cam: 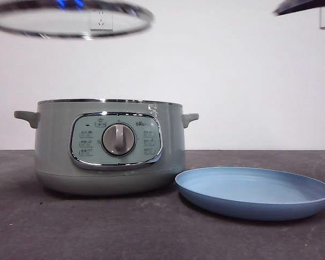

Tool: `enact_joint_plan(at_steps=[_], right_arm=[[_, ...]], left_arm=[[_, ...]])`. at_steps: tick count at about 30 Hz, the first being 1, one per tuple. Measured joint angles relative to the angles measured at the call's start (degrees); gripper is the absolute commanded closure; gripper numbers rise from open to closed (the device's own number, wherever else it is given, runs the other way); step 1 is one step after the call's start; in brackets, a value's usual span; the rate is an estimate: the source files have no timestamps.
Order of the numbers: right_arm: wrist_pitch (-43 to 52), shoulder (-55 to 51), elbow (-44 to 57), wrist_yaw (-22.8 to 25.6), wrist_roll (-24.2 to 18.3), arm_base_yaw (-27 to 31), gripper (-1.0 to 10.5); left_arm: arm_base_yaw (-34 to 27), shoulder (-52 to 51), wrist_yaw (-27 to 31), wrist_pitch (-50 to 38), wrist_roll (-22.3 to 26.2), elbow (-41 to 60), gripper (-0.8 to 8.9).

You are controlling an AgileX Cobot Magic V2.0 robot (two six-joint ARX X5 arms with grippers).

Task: Take the potato out from the steamer,put the potato on the plate,close the lid

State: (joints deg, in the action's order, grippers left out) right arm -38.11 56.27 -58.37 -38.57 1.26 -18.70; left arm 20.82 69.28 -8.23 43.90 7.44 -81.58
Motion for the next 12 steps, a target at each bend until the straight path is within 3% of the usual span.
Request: enact_joint_plan(at_steps=[6, 12], right_arm=[[5.2, 11.5, -5.9, 5.6, 3.0, -8.3, 3.2], [4.8, 27.5, -20.1, 11.8, 3.3, -15.3, 3.2]], left_arm=[[-3.0, -8.7, 1.7, 7.3, 0.0, 0.0, 8.22], [-5.2, -14.9, 3.0, 16.3, 0.0, 0.0, 8.22]])
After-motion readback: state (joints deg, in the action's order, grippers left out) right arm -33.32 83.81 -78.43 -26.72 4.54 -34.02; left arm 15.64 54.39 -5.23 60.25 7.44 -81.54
